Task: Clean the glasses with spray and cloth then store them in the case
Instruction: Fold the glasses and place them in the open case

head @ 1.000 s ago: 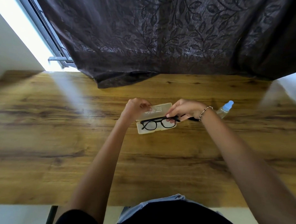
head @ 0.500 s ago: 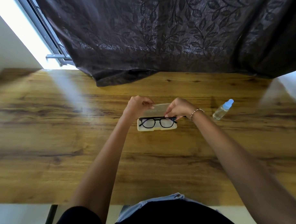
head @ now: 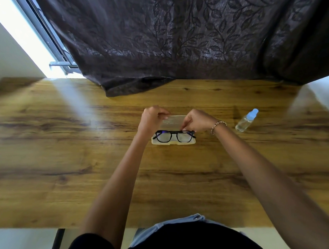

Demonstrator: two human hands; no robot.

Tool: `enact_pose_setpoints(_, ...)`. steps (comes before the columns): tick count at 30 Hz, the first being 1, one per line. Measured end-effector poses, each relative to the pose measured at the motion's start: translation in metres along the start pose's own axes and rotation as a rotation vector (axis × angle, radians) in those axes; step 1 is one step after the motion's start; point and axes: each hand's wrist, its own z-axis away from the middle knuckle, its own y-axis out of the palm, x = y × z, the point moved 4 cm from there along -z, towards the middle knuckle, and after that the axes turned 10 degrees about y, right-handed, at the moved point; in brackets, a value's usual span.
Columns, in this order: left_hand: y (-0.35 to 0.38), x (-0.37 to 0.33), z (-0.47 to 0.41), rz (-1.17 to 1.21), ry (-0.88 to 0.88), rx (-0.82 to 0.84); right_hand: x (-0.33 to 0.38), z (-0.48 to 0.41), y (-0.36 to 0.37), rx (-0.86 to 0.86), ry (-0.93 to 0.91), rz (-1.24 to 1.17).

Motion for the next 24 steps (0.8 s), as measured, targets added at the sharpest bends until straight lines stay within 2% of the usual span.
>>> enact_pose_setpoints(11, 0.006, 0.000, 0.012, 0.014, 0.020, -0.178, -0.001, 0.001, 0.005, -0.191, 0.013, 0.005)
enact_pose_setpoints(24, 0.007, 0.002, 0.020, 0.069, -0.008, -0.217, -0.003, 0.004, 0.009, -0.135, 0.119, -0.105)
